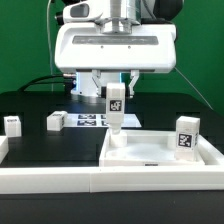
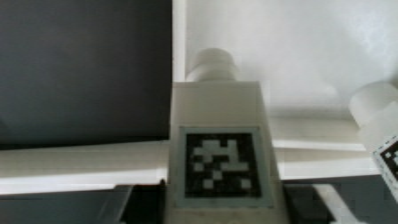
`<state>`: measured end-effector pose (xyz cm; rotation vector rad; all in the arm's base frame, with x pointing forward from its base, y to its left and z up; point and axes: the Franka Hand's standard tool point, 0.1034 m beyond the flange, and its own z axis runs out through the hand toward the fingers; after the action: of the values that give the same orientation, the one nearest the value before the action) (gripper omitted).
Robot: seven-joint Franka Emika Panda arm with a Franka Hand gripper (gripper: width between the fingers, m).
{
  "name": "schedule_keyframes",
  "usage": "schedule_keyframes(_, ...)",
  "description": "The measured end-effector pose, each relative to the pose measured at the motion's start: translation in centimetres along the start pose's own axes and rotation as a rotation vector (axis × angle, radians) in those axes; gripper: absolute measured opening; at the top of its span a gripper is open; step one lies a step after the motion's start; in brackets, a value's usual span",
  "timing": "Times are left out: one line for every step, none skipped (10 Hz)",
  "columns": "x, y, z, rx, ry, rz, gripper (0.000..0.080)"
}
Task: Assemble square table
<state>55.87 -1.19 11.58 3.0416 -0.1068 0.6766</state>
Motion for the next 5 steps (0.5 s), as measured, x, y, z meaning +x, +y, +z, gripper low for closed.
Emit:
schedule_keyframes(0.10, 0.29, 0.05, -0.015, 0.062, -0.005, 0.0291)
schedule_keyframes(0.38, 0.55, 0.10, -0.030, 0.130, -0.010, 0.0291)
schedule_keyframes(0.39, 0.72, 0.47, -0.036, 0.149, -0.013, 0.0291)
schedule_keyframes(0.47, 0.59, 0.81, -0.033, 0.134, -0.013, 0.0291)
schedule_keyframes(1.04, 0.35, 0.78, -0.030, 0.137, -0.015, 0.0291)
